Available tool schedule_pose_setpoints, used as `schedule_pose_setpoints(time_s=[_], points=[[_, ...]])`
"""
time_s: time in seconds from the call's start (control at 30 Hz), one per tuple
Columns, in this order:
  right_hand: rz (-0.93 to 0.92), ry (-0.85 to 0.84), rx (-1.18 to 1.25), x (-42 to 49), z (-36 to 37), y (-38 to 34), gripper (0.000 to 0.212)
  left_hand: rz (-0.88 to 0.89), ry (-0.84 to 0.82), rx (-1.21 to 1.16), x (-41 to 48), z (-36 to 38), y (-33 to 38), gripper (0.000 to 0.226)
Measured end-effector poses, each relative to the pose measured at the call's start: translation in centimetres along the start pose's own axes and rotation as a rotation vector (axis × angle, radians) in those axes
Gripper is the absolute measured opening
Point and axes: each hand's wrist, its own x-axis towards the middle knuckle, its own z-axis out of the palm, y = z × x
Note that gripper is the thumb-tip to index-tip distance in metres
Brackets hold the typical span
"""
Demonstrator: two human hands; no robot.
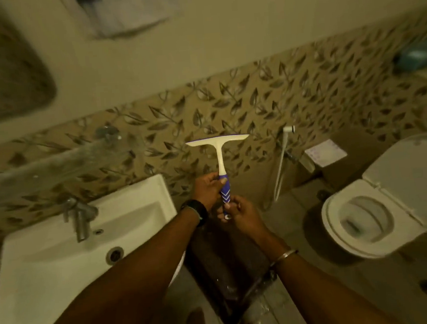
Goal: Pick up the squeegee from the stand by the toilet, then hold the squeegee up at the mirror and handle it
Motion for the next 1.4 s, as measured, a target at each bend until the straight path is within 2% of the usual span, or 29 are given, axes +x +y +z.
schedule_pose_setpoints(time_s=[0.13,0.3,0.5,0.77,1.07,1.4], points=[[-0.046,-0.126,-0.012,-0.2,2.4,-5.3,0.009,0.128,0.040,-0.012,-2.7,-4.7,5.5,0.008],[-0.142,-0.183,-0.055,-1.3,7.7,-11.4,0.009,0.290,0.129,-0.018,-6.8,-11.2,10.2,0.010],[-0.322,-0.288,-0.084,-2.5,16.2,-16.2,0.011,0.455,0.221,0.007,-11.7,-19.6,13.9,0.014],[-0.448,-0.441,-0.061,-5.3,29.0,-21.1,0.021,0.609,0.338,0.018,-17.4,-31.2,16.9,0.016],[-0.591,-0.426,-0.060,-6.6,38.3,-26.5,0.019,0.735,0.379,-0.002,-20.6,-40.2,20.7,0.016],[-0.814,-0.428,-0.054,-3.5,40.5,-37.1,0.021,0.861,0.471,-0.034,-19.7,-42.5,30.9,0.022]])
